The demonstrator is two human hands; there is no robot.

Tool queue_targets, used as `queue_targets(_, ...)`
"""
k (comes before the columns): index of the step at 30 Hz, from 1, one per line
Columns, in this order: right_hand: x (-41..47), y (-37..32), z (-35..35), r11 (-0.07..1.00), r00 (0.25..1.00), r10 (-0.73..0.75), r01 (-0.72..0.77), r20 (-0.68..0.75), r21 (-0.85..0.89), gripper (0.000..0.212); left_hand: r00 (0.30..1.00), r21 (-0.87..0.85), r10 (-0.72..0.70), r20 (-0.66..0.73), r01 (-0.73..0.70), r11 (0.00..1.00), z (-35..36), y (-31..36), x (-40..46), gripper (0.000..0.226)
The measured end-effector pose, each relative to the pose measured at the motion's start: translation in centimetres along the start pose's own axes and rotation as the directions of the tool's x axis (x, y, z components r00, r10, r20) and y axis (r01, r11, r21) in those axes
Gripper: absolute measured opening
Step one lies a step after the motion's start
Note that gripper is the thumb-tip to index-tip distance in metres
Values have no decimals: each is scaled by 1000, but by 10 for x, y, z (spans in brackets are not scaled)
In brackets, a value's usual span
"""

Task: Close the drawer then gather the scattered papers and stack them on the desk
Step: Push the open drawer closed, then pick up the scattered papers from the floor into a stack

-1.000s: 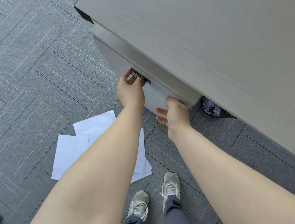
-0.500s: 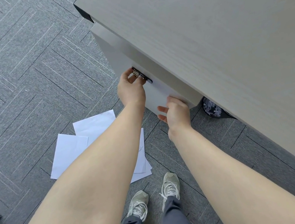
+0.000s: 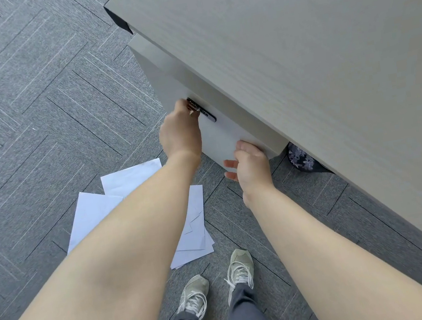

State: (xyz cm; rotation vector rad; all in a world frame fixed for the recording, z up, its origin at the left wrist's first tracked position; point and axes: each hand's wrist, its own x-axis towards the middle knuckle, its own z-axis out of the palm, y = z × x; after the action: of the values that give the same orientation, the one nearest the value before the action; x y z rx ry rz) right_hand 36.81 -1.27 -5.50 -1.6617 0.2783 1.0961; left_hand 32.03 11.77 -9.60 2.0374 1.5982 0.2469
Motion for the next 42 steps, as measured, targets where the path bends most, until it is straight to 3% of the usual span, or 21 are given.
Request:
queue_targets(3,2,1,0,1000,1000,-12,13,15,-26,44,984,253,168,56,-177,951,-3,-6,8,28)
queue_targets(8,5,2,7,997,999,-45,46,22,-63,46,960,347,255,118,-281,895,-3,-12,14,26)
queue_targets(15,7,2,6,996,998,-52,55,37,-69,47,988,114,132,86,-141,983,-5,-12,16,33)
queue_targets(25,9,4,4,993,996,-65,70,57,-92,46,993,-84,-23,116,33,996,0,-9,12,32)
queue_targets(30,8,7,2,983,993,-84,97,85,-155,35,984,-209,-130,124,154,966,-9,-24,-11,39)
queue_targets(42,-17,78,57,874,958,-31,164,286,-458,42,894,-391,-384,232,448,804,-29,-156,-116,42)
